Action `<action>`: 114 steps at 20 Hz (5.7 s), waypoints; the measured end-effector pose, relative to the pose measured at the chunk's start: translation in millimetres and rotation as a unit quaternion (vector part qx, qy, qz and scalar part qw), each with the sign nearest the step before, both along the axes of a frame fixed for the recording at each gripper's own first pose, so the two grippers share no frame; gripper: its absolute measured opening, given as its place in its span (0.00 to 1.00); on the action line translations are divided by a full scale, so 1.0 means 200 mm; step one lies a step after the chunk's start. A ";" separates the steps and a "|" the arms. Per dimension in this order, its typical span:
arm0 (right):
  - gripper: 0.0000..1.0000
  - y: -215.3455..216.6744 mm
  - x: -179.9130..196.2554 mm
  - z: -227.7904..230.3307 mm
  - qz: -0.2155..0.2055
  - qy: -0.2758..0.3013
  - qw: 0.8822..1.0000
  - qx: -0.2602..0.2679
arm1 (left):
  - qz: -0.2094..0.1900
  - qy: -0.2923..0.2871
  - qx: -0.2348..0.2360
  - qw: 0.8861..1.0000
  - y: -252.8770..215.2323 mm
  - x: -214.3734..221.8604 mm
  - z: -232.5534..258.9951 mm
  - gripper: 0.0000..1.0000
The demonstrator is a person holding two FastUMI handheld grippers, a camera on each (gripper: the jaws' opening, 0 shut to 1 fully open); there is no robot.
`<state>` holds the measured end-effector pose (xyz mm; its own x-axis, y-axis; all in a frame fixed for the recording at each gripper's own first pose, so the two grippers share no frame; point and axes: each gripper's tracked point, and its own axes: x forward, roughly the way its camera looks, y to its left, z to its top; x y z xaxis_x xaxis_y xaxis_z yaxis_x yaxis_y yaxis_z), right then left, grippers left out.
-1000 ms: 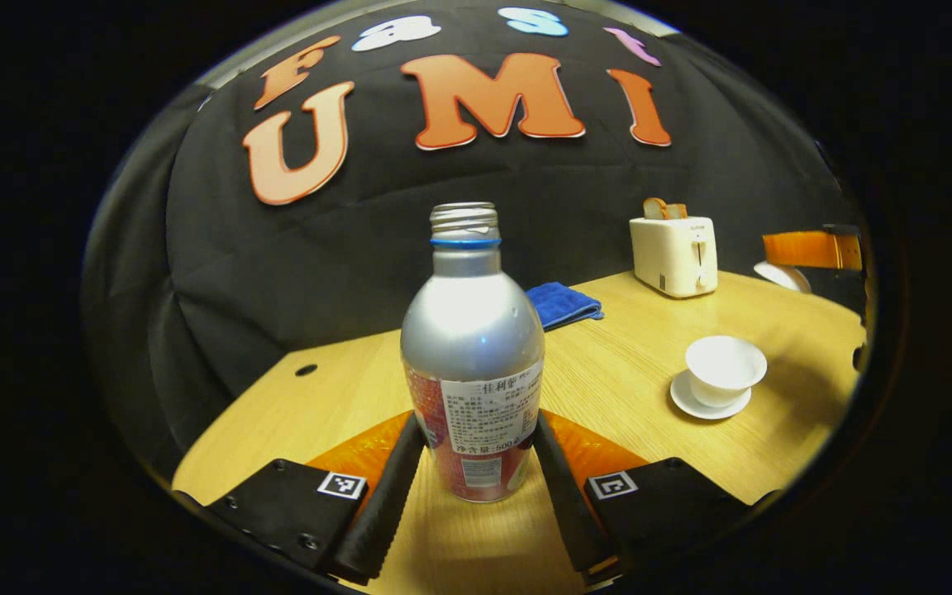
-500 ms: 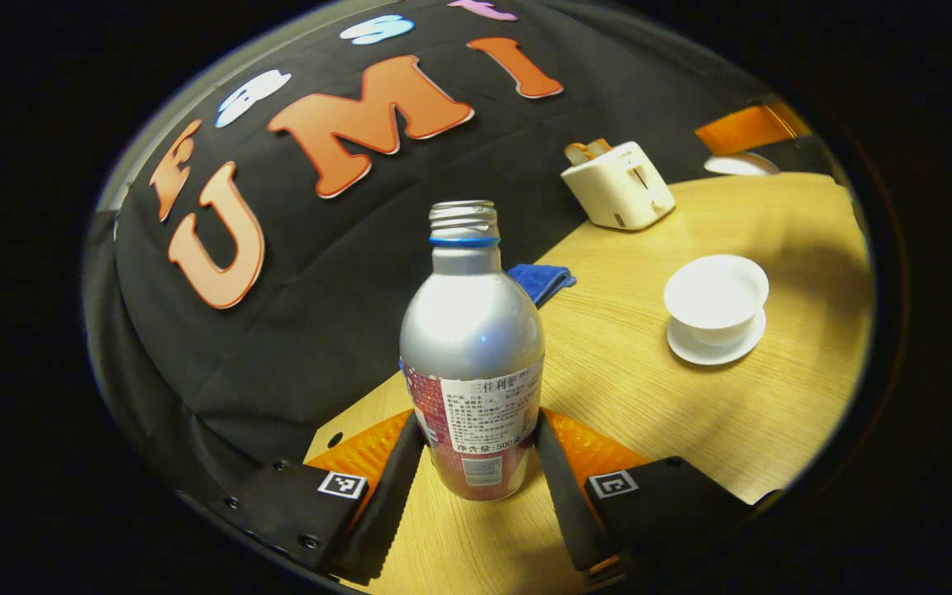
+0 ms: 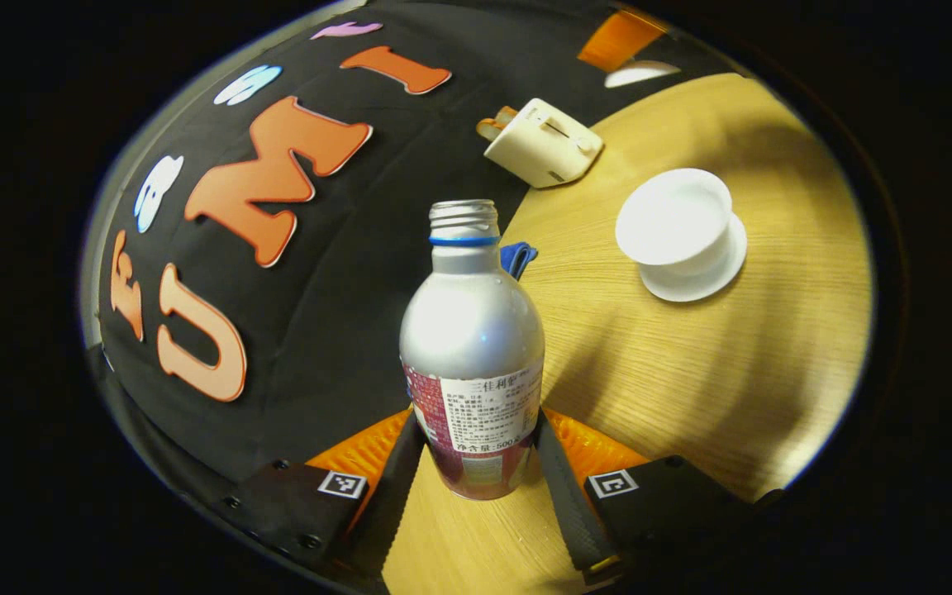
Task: Open the teacup lid with one hand, grasp the water bottle and pour water into the teacup with the other hand; after pouring, place the water bottle on the coaster and then close the teacup lid.
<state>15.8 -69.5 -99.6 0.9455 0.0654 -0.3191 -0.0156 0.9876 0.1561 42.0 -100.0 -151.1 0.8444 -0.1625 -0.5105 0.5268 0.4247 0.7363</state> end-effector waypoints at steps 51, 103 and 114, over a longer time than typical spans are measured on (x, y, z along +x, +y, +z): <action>0.18 -0.17 -0.15 -0.09 -0.006 0.016 1.000 0.012 | -0.216 -0.116 0.366 0.898 -0.15 0.15 0.23 0.83; 0.18 -0.09 -0.18 -0.11 0.015 0.021 1.000 0.005 | -0.275 -0.212 0.482 0.805 -0.33 0.15 0.34 0.83; 0.18 -0.04 -0.15 -0.10 0.020 0.022 0.999 0.014 | -0.236 -0.232 0.337 0.881 -0.30 0.18 0.36 0.82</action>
